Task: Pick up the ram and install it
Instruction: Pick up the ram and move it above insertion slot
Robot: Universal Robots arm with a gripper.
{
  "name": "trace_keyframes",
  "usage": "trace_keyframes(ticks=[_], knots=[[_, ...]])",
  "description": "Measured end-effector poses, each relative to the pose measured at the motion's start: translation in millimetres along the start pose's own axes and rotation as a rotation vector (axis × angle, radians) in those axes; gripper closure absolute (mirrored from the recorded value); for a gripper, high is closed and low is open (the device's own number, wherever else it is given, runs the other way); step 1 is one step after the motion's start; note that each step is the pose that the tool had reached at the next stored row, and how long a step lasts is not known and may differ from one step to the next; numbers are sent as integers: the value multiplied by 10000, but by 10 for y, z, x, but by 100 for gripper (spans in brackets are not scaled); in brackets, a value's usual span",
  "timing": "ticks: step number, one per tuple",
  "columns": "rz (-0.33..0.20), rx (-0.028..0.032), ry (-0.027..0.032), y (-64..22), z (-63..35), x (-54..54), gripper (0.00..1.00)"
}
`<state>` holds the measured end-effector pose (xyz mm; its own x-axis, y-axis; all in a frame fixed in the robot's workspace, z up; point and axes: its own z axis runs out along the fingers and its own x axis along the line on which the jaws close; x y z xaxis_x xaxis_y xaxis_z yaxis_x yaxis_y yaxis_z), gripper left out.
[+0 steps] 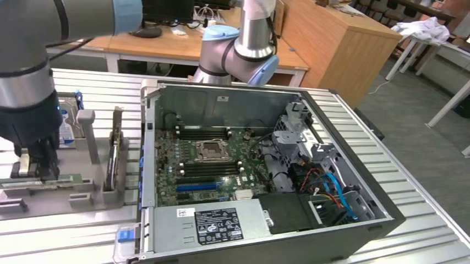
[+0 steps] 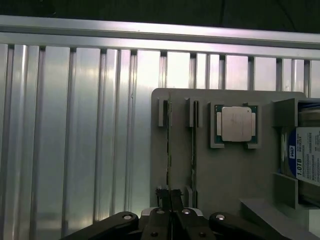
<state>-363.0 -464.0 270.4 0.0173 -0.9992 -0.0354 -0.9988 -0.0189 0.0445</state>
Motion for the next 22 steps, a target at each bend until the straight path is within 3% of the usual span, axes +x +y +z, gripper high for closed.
trace_keyframes(ticks=[22], knots=[[0, 0, 2, 25, -648, -23, 89]])
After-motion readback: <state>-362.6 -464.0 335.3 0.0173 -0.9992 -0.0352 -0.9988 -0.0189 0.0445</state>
